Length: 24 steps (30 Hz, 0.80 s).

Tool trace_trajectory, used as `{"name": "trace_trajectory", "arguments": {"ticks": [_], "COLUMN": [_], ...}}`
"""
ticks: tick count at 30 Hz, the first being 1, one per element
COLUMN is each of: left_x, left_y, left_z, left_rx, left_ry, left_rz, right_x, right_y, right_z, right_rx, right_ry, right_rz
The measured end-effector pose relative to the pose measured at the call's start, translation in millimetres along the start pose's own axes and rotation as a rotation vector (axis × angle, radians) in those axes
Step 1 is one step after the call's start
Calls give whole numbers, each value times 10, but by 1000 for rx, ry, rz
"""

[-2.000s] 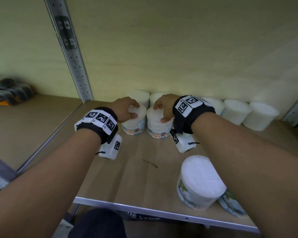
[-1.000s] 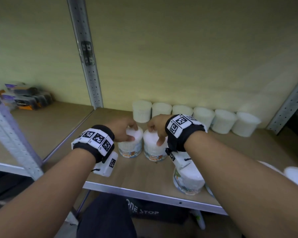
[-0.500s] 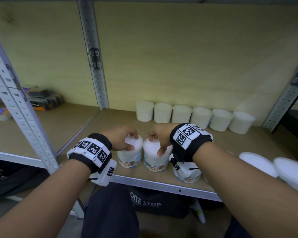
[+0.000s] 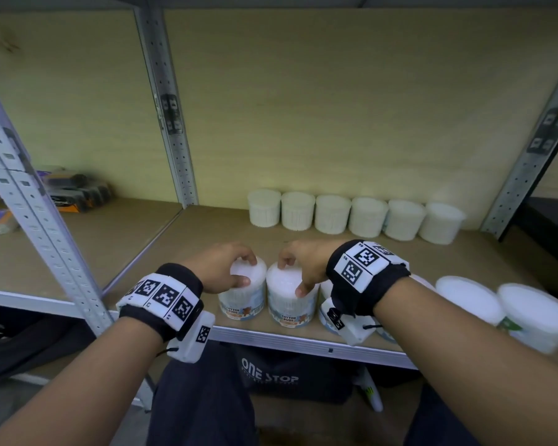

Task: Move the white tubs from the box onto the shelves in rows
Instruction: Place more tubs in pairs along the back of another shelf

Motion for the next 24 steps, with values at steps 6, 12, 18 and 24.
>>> {"name": "trace_trajectory", "arguments": {"ticks": [6,12,18,24], "left_x": [-74,-320,-687,-1150], "left_y": [-64,-45,-52,-33], "left_z": [-74,-302,-610,-1033], "left_rx": [40,4,-27,-45], "left_ry": [-5,17,21,86], "left_rz": [4,55,131,158], "right_x": [-83,-347,-875,-1629], "right_y": [-20,-33,-108,-243], "right_z": [73,128,194,327], "right_rx": [-44,-125,-193,-285], "right_ry": [-21,39,138,284], "right_rz": [-114,-201,-271,-236]}}
Point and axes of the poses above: each hand's wrist, its own z-axis away from the middle knuckle, its own y-axis out of the palm, x = y × z, the point moved 1 cm from there along -z, towards the middle knuckle, and after that the axes turned 9 degrees about -x, right-handed, at the moved point
